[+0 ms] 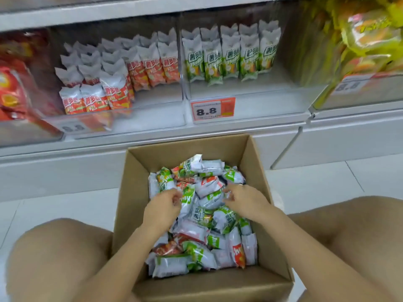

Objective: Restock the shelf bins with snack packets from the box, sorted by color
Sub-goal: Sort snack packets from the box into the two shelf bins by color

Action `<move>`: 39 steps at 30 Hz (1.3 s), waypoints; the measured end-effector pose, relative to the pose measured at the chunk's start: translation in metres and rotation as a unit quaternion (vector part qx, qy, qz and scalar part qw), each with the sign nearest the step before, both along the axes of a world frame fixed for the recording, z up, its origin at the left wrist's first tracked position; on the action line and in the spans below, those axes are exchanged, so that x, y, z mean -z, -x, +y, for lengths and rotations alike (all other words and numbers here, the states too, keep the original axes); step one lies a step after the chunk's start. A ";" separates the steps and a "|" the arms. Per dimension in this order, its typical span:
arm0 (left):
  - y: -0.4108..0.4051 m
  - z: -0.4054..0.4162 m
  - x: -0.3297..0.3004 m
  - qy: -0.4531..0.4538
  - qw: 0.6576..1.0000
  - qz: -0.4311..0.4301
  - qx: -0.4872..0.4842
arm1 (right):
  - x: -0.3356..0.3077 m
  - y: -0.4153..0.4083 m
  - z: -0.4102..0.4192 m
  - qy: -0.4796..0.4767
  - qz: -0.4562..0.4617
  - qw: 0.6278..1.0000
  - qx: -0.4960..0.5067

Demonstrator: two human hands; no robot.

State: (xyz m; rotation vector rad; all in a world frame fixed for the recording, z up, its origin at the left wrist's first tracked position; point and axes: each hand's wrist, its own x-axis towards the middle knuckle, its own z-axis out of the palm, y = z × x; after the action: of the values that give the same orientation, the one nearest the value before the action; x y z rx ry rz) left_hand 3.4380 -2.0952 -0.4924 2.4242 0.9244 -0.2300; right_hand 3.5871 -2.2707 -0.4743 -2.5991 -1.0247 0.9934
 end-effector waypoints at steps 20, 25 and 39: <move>0.039 -0.055 0.116 -0.014 0.860 0.336 0.384 | 0.120 0.023 -0.014 0.177 -0.102 0.967 -0.154; 0.035 -0.058 0.121 -0.035 0.854 0.323 0.408 | 0.103 0.027 -0.008 0.027 0.134 0.970 0.200; 0.009 -0.007 -0.009 0.551 0.826 0.020 -0.114 | -0.002 0.019 0.000 -0.316 0.235 0.831 0.394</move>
State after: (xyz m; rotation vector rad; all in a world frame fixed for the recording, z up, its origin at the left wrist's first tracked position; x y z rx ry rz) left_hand 3.4287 -2.1017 -0.4834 1.2278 0.7597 -0.5454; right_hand 3.5684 -2.2704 -0.4719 -1.7776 -0.0633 0.7983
